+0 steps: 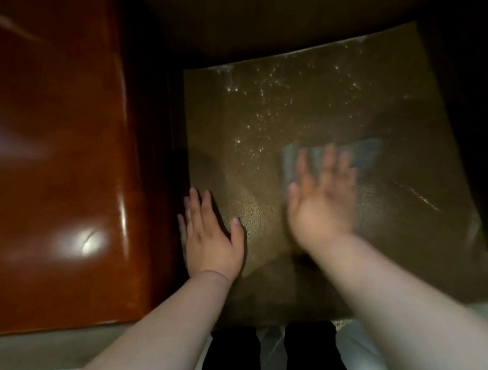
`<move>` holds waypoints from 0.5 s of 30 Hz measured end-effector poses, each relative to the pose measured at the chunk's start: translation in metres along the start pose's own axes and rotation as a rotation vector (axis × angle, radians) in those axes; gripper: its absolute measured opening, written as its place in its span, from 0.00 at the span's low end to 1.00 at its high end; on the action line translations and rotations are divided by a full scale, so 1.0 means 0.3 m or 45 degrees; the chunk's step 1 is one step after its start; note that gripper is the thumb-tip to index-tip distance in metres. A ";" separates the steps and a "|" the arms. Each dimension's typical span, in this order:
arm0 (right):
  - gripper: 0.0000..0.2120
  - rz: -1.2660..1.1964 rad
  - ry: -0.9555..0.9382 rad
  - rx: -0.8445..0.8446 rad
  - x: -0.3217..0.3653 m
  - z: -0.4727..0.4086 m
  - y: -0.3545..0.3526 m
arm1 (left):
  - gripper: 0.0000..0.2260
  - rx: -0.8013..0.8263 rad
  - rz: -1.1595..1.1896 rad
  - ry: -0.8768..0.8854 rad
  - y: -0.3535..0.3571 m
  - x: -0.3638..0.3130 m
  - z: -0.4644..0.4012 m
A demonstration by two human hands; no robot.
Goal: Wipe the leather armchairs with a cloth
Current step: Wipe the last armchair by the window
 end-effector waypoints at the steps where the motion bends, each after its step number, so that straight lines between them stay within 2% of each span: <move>1: 0.32 0.058 -0.186 0.042 0.119 0.043 0.045 | 0.38 0.011 -0.006 -0.006 0.003 0.004 -0.003; 4: 0.30 0.129 -0.611 0.154 0.291 0.146 0.130 | 0.39 0.058 0.016 -0.008 0.005 0.023 -0.004; 6: 0.29 0.128 -0.652 0.085 0.242 0.086 0.081 | 0.36 0.065 0.071 0.017 -0.006 0.023 -0.009; 7: 0.29 0.140 -0.546 0.014 0.183 0.023 0.044 | 0.35 0.043 0.089 0.026 -0.014 0.022 -0.010; 10: 0.31 -0.041 0.083 -0.036 -0.054 -0.170 -0.064 | 0.33 -0.028 0.098 0.039 -0.024 0.016 0.001; 11: 0.32 -0.129 0.236 -0.046 -0.076 -0.195 -0.078 | 0.33 -0.037 0.100 0.038 -0.023 0.013 0.004; 12: 0.32 -0.143 0.281 -0.057 -0.040 -0.200 -0.080 | 0.34 -0.042 0.109 0.033 -0.021 0.011 0.004; 13: 0.31 -0.079 0.186 -0.058 0.045 -0.193 -0.067 | 0.34 -0.040 0.119 0.023 -0.021 0.010 0.003; 15: 0.30 0.073 -0.308 -0.013 0.277 -0.132 -0.006 | 0.34 0.004 0.114 0.008 -0.027 0.006 0.005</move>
Point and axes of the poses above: each hand's wrist, its own z-axis away from the middle knuckle, its own y-axis out of the palm, x = y × z, the point moved 9 cm from there along -z, towards the middle knuckle, and after that the axes turned 7 degrees about x, right-handed, at the moved point
